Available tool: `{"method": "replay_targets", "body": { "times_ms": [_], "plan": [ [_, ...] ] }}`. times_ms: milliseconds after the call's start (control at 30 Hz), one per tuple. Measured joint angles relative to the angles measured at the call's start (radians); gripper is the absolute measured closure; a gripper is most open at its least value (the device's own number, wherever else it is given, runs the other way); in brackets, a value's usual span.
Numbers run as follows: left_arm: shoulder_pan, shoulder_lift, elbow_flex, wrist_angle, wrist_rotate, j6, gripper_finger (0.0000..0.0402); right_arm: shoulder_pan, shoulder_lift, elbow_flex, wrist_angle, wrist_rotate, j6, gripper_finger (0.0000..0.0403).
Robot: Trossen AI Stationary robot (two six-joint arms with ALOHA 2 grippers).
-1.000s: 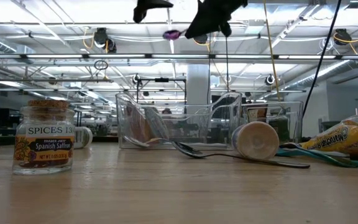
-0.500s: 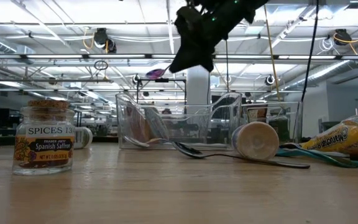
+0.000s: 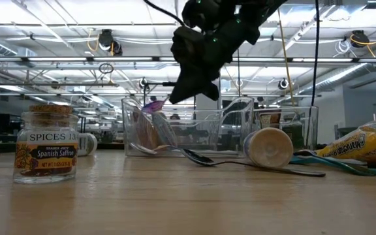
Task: Pick & Place Food Item
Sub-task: Put the left green spoon into the bottom transparent bin
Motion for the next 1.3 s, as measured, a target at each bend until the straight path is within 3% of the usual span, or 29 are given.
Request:
{"method": "replay_targets", "body": {
  "times_ms": [200,633,967,1300],
  "plan": [
    [-0.017,0.015,-0.004,-0.001,-0.007,0.0,0.0204,-0.001,-0.003,-0.084,0.079,0.078,0.084,0.0403],
    [-0.016,0.013,-0.004,0.001,-0.011,-0.001,0.0204,-0.004,-0.006,-0.291,0.292,0.129,0.293,0.0403],
    [-0.028,0.013,-0.004,0.0,-0.087,0.018,0.0204,-0.01,-0.004,-0.307,0.3,0.155,0.32,0.0403],
    [-0.03,0.013,-0.004,-0.001,-0.088,0.026,0.0204,-0.011,-0.004,-0.307,0.3,0.154,0.319,0.0403]
  ]
}}
